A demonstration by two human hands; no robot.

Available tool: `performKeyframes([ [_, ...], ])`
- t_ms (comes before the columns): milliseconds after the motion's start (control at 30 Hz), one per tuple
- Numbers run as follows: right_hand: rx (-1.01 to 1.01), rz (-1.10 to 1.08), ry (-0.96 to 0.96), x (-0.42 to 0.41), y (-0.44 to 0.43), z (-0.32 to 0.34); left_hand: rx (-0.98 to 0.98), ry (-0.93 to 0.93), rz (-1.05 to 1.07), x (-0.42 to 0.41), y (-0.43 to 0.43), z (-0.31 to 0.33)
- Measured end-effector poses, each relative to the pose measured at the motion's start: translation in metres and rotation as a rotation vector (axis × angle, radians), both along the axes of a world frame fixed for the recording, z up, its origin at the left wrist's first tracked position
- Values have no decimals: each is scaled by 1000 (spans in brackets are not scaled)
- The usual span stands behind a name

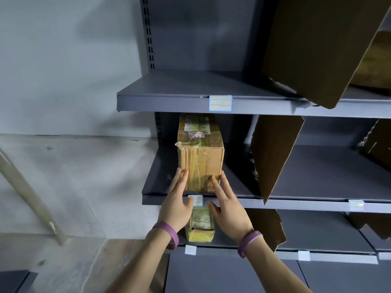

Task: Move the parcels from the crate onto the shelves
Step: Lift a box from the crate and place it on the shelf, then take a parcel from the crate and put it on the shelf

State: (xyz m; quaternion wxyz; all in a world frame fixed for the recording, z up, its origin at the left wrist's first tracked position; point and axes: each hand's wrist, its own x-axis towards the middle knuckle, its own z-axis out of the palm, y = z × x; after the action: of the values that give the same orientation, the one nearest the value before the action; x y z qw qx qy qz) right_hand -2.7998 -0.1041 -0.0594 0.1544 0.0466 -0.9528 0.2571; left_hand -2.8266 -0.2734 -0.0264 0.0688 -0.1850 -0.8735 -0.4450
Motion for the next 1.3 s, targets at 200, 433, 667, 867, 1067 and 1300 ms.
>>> performKeyframes([
  [200, -8, -35, -17, 21, -4, 2, 83, -39, -6, 20, 2, -5],
  [433, -191, -169, -21, 100, 2, -14, 193, -164, -153, 78, 34, -28],
  [667, -225, -469, -73, 183, 65, -32, 201, -316, -398, 128, 109, -34],
  [867, -295, -719, -24, 264, 142, -27, 114, -321, -622, 180, 209, -30],
  [1067, -368, -922, 50, 357, 237, -25, 41, -335, -835, 272, 338, -28],
  [1300, -373, -1085, 110, 478, 362, -20, -23, -340, -979, 361, 482, -25],
])
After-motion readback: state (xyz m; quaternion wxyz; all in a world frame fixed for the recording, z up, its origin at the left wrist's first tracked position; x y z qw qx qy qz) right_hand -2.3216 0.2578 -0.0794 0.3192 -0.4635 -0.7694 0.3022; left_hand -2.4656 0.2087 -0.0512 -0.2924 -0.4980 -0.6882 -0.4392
